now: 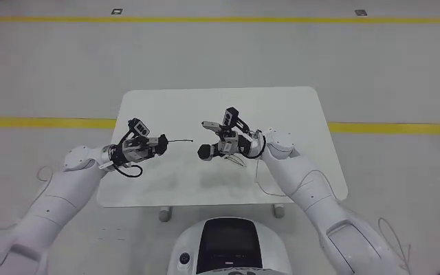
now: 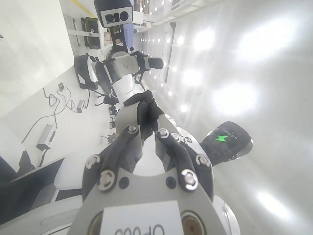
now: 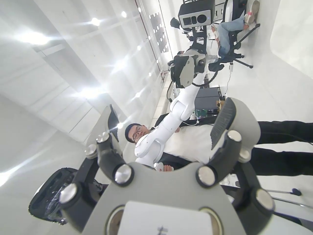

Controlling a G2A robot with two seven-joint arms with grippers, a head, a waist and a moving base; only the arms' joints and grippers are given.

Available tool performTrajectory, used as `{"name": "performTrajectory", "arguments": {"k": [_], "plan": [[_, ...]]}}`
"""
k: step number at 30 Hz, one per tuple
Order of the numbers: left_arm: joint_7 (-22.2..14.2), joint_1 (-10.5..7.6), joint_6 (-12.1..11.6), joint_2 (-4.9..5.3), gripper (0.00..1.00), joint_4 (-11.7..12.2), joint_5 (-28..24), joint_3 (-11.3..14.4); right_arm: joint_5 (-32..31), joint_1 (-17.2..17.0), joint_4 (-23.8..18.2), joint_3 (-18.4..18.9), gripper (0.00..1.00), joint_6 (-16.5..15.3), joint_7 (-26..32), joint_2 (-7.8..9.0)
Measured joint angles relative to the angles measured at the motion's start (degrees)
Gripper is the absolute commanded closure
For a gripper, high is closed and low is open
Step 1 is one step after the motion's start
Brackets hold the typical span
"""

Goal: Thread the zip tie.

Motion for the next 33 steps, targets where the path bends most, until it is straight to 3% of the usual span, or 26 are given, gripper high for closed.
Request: {"name": "performTrajectory", "arguments": {"k": [4, 8, 9, 16, 24, 33], "plan": [[0.6, 1.36, 0.3, -0.01, 1.00, -1.1, -0.3, -0.9, 0.0, -0.9, -2.0, 0.0, 0.04, -1.9, -0.8, 0.08], [-0.1, 2.57, 1.6, -0.15, 1.00, -1.2, -1.7, -1.7, 0.2, -1.3, -2.5, 0.1, 0.49, -3.4, -0.5, 0.17], [-0.3, 2.81, 1.9, -0.23, 1.00, -1.2, -1.9, -1.8, 0.3, -1.4, -2.5, 0.1, 0.52, -3.5, -0.5, 0.19], [-0.6, 3.63, 3.0, -0.68, 1.00, -1.2, -2.1, -2.7, 0.3, -1.5, -2.0, -0.8, 0.67, -3.7, -1.3, 0.06], [0.0, 3.97, 2.7, -1.00, 1.00, -0.4, 0.9, -3.6, -0.7, -1.5, -2.1, -1.4, 0.72, -4.1, -0.6, 0.19], [0.0, 4.29, 3.3, -1.50, 1.00, -0.5, 2.2, -4.5, -1.8, -1.5, -2.5, -1.7, 0.89, -4.0, -1.2, 0.42]]}}
